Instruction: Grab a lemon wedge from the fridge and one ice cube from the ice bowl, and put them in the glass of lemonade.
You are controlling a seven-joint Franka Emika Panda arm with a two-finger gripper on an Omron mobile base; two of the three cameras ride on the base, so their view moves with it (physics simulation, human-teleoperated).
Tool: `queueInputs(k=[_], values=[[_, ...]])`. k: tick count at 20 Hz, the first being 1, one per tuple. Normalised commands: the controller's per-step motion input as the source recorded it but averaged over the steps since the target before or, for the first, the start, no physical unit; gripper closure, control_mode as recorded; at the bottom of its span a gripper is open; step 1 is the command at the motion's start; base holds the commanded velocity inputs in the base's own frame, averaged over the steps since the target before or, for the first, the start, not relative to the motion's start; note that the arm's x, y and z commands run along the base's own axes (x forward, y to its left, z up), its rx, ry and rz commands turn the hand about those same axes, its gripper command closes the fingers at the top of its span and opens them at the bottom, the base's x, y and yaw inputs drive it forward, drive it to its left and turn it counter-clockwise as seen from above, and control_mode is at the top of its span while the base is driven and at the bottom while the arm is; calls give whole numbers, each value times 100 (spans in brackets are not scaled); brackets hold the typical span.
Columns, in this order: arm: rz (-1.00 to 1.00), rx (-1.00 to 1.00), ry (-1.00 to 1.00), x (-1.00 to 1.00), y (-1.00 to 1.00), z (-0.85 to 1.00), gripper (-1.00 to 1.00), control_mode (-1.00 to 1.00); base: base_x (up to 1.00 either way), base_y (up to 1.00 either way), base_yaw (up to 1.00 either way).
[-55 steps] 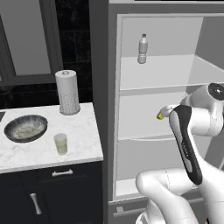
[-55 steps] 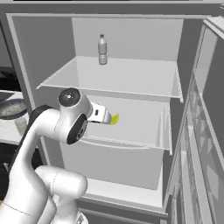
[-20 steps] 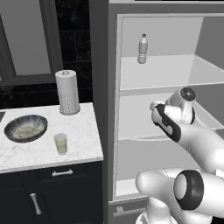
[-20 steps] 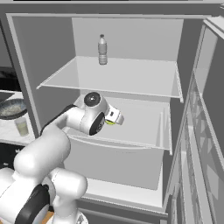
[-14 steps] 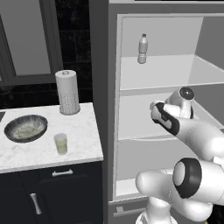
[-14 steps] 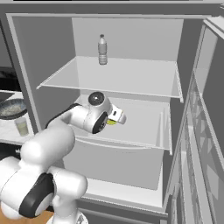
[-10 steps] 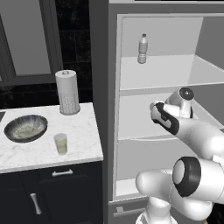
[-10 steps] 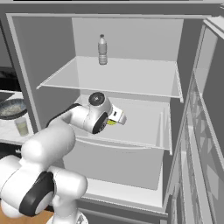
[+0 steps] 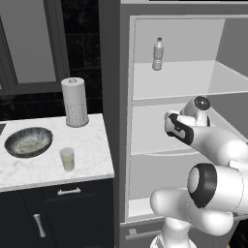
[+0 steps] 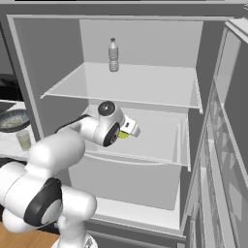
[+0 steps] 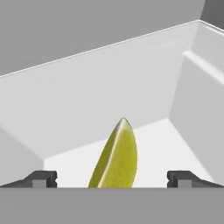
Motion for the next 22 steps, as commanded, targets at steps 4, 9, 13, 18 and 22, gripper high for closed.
queueInputs(k=[4, 9, 13, 18, 22], values=[[-2, 0, 2, 11, 0, -5, -100, -100, 0, 0, 0], [0, 0, 6, 6, 0, -24, -100, -100, 0, 0, 0], [0, 0, 9, 23, 0, -20, -100, -100, 0, 0, 0], [0, 0, 8, 26, 0, -4, -100, -100, 0, 0, 0], [0, 0, 7, 3, 0, -9, -100, -100, 0, 0, 0]])
